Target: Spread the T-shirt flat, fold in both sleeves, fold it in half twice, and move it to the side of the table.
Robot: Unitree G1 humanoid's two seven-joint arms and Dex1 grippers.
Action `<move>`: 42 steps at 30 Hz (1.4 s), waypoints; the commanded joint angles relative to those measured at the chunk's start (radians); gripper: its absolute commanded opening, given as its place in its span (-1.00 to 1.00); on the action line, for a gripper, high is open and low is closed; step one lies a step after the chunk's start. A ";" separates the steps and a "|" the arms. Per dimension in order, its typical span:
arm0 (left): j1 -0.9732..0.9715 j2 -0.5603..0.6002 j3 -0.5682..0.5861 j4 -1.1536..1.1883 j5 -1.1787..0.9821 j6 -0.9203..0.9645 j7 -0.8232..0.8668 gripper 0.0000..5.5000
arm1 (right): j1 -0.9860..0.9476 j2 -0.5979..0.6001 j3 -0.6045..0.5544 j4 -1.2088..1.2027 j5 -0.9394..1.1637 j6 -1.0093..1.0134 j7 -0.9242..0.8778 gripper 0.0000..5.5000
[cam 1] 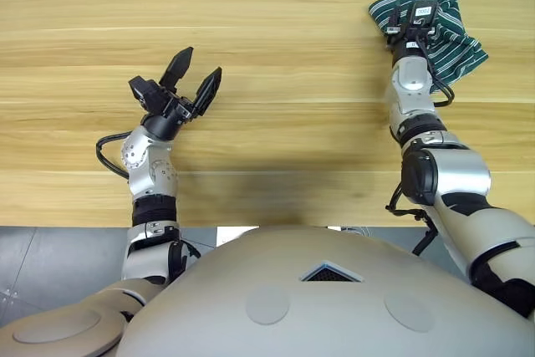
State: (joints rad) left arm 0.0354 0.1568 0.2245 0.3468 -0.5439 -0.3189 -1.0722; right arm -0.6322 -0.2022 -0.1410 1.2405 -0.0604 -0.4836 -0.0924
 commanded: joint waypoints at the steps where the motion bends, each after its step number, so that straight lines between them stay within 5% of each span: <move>1: 0.019 -0.009 -0.008 -0.029 -0.009 -0.014 0.000 0.39 | -0.060 -0.092 0.007 0.037 0.008 0.119 0.185 -0.17; 7: 0.033 -0.008 -0.012 -0.054 -0.015 -0.014 0.003 0.39 | -0.054 -0.242 0.004 0.071 0.012 0.212 0.465 -0.17; 19: 0.028 0.011 -0.004 -0.059 -0.027 -0.007 -0.012 0.39 | -0.016 -0.285 -0.111 0.090 0.090 0.244 0.526 -0.17; 29: 0.026 0.014 -0.012 -0.058 -0.031 -0.014 -0.015 0.39 | 0.032 -0.275 -0.162 0.109 0.113 0.339 0.425 -0.17; 42: 0.054 0.002 -0.025 -0.071 -0.027 -0.029 -0.019 0.39 | 0.197 -0.084 -0.236 0.096 0.183 0.304 0.249 -0.17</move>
State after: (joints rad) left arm 0.0907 0.1592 0.2076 0.2747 -0.5778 -0.3380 -1.0832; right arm -0.5365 -0.3818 -0.3923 1.2802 0.1293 -0.2267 0.1688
